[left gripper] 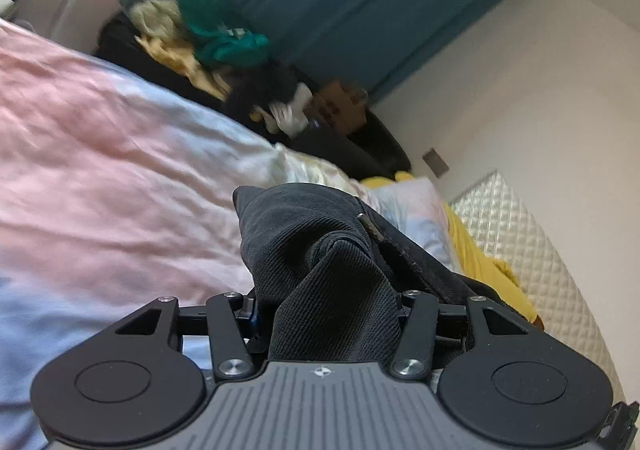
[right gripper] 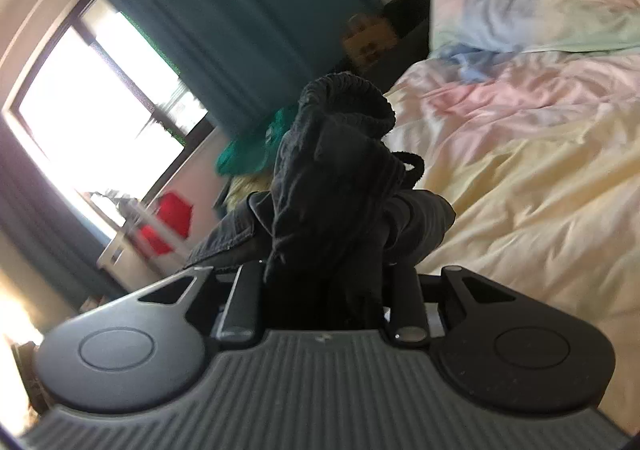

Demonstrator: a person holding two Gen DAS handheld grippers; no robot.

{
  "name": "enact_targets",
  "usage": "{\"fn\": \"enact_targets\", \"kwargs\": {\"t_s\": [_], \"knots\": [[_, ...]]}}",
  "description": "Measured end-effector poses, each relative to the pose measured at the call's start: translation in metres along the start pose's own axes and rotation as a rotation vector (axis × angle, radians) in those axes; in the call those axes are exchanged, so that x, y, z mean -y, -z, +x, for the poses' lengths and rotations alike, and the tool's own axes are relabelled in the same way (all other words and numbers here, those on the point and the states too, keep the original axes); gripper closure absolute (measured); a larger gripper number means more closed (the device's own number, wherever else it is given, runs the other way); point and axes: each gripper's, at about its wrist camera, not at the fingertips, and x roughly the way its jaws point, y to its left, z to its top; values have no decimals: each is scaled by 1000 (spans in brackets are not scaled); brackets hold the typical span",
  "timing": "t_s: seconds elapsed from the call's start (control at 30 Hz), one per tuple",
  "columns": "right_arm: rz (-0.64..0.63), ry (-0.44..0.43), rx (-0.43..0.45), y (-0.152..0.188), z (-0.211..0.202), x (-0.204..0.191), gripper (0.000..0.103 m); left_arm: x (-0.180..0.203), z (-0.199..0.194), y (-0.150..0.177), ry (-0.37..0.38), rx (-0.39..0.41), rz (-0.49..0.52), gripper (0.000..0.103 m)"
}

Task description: Fold clothes

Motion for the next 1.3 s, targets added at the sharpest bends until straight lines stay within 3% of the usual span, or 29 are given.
{"fn": "enact_targets", "kwargs": {"t_s": [0.13,0.3,0.4,0.53,0.63,0.77,0.97,1.3], "knots": [[12,58,-18,28,27,45,74,-40,53,29,-18,-87,22,50],[49,119,-95,91,36,79,73,-84,64,67,-34,-140,116,45],[71,125,-89,104,31,85,69,-83,58,67,-51,-148,138,43],[198,143,-150,92,24,90,62,-62,37,62,-151,-161,200,40],[225,167,-195,83,3,80,62,-40,6,61,-216,-178,255,41],[97,213,-181,75,-41,53,62,-7,-49,60,-217,-148,332,41],[-46,145,-92,59,-114,-4,62,51,-136,67,-215,-81,436,37],[-290,89,8,74,-208,-95,62,128,-252,114,-184,6,632,10]]}}
